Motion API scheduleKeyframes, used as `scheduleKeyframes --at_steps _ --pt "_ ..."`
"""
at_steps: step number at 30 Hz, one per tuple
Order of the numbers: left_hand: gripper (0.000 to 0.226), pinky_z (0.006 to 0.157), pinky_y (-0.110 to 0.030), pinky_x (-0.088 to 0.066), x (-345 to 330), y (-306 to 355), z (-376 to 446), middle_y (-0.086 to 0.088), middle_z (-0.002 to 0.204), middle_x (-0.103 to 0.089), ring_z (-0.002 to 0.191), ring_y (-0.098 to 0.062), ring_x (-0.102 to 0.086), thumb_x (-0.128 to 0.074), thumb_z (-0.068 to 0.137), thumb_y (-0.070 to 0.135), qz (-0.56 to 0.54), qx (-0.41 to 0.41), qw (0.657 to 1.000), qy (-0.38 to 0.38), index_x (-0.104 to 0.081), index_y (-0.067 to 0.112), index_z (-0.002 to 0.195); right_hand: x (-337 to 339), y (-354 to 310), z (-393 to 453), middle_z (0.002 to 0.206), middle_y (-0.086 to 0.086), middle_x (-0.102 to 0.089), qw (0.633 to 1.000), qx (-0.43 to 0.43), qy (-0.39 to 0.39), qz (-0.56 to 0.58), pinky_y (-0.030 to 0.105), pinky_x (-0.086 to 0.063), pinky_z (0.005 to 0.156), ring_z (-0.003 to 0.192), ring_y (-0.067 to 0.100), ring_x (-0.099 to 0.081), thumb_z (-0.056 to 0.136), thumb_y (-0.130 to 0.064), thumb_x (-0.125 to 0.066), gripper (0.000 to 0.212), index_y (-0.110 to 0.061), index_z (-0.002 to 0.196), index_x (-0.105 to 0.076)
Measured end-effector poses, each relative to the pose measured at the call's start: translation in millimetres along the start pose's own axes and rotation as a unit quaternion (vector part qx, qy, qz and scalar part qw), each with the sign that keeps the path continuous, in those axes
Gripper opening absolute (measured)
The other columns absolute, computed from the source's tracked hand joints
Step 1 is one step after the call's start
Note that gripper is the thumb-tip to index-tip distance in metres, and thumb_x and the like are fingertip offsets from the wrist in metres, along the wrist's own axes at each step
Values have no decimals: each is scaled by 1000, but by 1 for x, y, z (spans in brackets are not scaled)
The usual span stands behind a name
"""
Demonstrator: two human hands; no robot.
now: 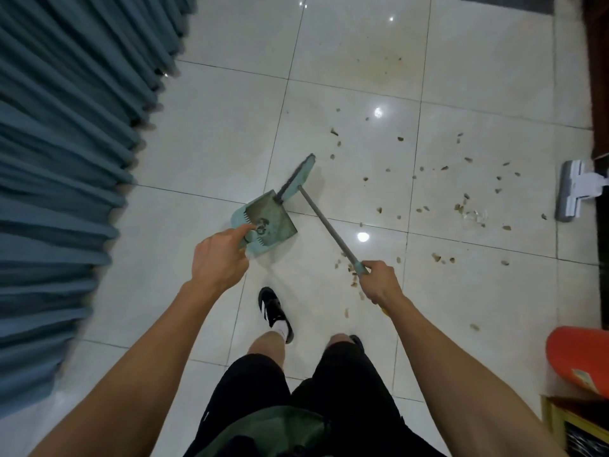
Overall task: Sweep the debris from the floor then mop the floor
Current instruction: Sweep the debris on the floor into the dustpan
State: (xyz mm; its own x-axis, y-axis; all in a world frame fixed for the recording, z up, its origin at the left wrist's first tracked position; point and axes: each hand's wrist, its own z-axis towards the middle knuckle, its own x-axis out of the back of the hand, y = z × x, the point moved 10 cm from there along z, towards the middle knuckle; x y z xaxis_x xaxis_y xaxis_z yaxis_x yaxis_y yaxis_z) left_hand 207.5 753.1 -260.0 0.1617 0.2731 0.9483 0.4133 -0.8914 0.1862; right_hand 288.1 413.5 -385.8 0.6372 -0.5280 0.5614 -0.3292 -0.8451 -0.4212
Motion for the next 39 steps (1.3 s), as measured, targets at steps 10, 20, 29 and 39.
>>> scheduleKeyframes --at_steps 10,20,29,39 --pt "51 58 -31 -54 24 -59 81 0 101 -72 65 -25 -60 -64 82 13 10 11 1000 -12 -55 35 127 -34 -115 77 95 17 -66 998 4 -29 49 32 -50 52 67 28 -60 101 -24 -46 28 -12 119 -64" --pt "52 59 -29 -47 25 -52 132 3 96 -71 66 -20 -52 -67 82 11 10 -4 1000 -14 -57 35 126 -39 -122 124 113 19 -63 997 -6 -62 -50 38 -55 70 84 31 -58 102 -16 -43 28 -9 123 -60" --pt "50 59 -29 -45 28 -27 144 -3 106 -72 67 -19 -52 -65 85 9 15 -30 999 -42 -58 32 129 -5 -19 70 102 12 -63 985 -83 -53 -143 41 -60 73 84 30 -63 101 -17 -42 32 -14 128 -58" --pt "53 60 -32 -49 26 8 152 -1 106 -72 74 -27 -63 -59 83 8 32 -100 993 -60 -58 33 130 3 50 -12 113 11 -63 977 -163 -21 -136 37 -56 82 96 28 -63 100 -17 -42 33 -15 130 -56"
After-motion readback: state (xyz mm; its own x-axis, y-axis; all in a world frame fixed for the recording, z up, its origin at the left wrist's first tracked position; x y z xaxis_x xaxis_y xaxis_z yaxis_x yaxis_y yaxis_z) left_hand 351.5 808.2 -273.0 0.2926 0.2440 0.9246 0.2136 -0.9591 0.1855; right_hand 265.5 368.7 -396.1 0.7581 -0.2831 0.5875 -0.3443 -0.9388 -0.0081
